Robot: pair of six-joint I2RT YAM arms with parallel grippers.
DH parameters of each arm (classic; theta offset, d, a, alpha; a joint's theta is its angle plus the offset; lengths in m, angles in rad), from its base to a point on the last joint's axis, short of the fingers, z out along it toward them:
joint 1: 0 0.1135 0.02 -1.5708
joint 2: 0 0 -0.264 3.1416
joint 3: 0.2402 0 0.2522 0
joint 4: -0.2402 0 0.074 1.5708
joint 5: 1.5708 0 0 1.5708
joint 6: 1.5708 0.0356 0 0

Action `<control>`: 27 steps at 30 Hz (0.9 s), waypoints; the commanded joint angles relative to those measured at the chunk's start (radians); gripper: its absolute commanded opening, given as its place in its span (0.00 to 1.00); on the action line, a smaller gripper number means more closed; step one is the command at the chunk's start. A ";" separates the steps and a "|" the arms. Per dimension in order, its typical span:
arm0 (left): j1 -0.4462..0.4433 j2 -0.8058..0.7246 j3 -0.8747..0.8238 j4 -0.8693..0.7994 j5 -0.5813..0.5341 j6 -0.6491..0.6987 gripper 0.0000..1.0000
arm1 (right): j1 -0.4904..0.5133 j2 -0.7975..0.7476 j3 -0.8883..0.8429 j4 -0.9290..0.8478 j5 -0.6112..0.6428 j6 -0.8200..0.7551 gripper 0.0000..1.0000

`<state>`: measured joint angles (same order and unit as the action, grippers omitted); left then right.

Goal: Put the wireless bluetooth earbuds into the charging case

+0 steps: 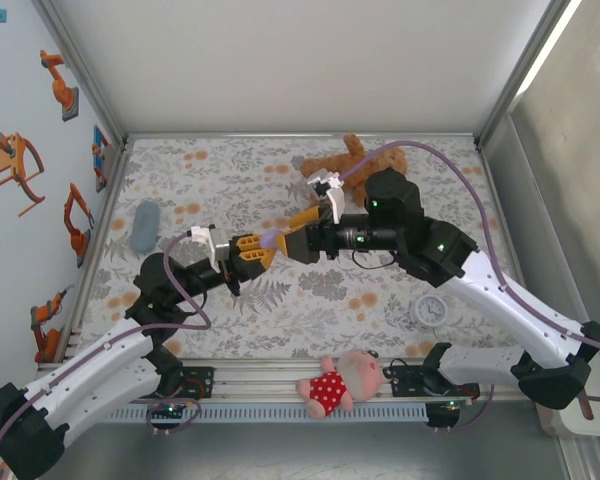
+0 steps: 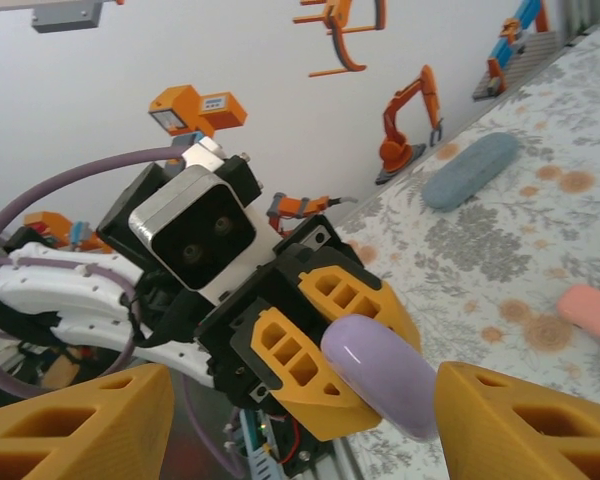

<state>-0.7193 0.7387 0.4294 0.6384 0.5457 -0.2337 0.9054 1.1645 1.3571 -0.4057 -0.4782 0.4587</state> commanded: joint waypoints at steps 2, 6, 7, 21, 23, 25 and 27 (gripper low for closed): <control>0.003 -0.021 0.012 -0.053 0.000 -0.036 0.00 | 0.001 -0.066 0.017 -0.056 0.197 -0.073 0.69; 0.003 -0.035 -0.001 -0.059 0.008 -0.053 0.00 | 0.001 -0.074 -0.015 -0.048 0.196 -0.082 0.70; 0.003 -0.036 -0.004 -0.059 0.013 -0.057 0.00 | 0.001 -0.065 -0.015 -0.048 0.185 -0.080 0.68; -0.002 0.011 -0.016 -0.220 -0.055 -0.184 0.00 | 0.001 -0.047 -0.036 -0.063 0.305 -0.049 0.62; -0.003 0.032 -0.019 -0.255 -0.071 -0.225 0.00 | 0.001 -0.057 -0.048 -0.073 0.355 -0.045 0.62; -0.007 0.052 -0.023 -0.286 -0.082 -0.271 0.00 | 0.001 -0.069 -0.061 -0.074 0.396 -0.045 0.62; -0.010 0.074 -0.038 -0.292 -0.093 -0.312 0.00 | 0.001 -0.082 -0.074 -0.080 0.441 -0.045 0.62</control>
<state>-0.7204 0.7979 0.4141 0.3920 0.4793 -0.4492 0.9054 1.1126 1.3014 -0.4717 -0.1398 0.4038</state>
